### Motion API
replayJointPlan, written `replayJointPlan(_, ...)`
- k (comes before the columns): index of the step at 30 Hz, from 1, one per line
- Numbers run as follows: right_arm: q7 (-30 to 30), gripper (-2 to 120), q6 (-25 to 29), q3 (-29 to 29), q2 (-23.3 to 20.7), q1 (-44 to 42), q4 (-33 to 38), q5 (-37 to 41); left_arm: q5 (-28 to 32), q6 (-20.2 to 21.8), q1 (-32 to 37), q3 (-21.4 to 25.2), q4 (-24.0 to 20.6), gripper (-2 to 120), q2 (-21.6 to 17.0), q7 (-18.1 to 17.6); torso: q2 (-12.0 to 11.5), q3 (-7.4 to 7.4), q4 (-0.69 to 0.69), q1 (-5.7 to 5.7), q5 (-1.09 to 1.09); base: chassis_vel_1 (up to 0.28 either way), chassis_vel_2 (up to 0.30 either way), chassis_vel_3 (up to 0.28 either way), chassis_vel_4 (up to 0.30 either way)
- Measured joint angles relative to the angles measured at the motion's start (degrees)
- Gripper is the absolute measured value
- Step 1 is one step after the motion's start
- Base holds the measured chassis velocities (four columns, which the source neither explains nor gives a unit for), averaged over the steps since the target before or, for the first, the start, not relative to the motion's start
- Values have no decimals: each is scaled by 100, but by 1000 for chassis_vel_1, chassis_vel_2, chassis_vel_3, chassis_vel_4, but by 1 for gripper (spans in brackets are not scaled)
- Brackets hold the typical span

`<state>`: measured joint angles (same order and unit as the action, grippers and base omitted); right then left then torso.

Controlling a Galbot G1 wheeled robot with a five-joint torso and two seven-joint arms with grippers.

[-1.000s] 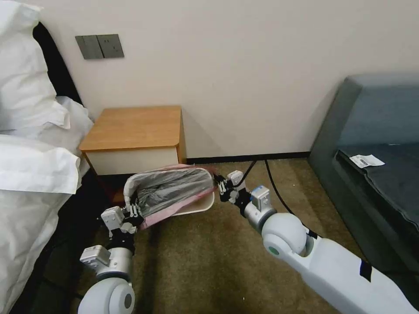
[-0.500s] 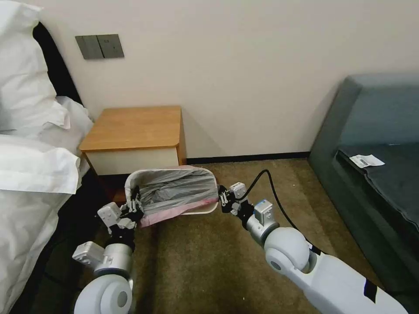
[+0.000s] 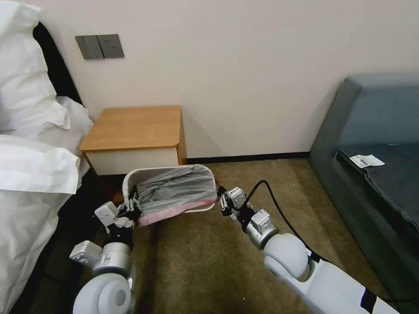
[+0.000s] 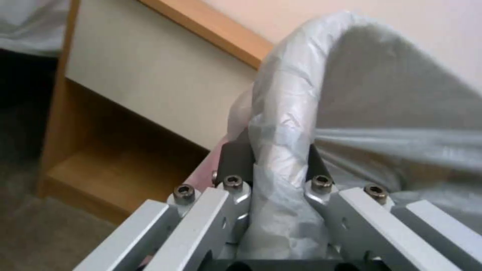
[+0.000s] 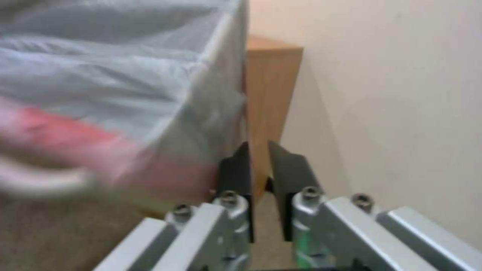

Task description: Pick up the garbage bag from the table and place it over the trash can.

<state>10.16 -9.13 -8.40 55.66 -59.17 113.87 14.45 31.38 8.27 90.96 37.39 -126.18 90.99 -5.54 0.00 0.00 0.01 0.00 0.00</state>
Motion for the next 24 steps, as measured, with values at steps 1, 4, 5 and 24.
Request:
replayJointPlan(1,6,18,15,85,11,-82,65,-79,-58,-23,-17,26,78,7,-17,0,0,0,0,0,0,0,0,0,0)
replayJointPlan(4,12,27,32,246,16,-212,178,-199,-130,-38,-46,33,185,7,-44,3,0,0,0,0,-1,0,0,0,0)
replayJointPlan(5,12,34,46,338,14,-286,240,-250,-158,-45,-71,41,239,7,-57,5,0,0,-1,0,0,0,0,0,0)
replayJointPlan(24,502,99,-37,170,914,-1078,1467,4191,-228,-145,-346,60,531,7,-2,32,0,0,0,0,-1,0,0,0,0)
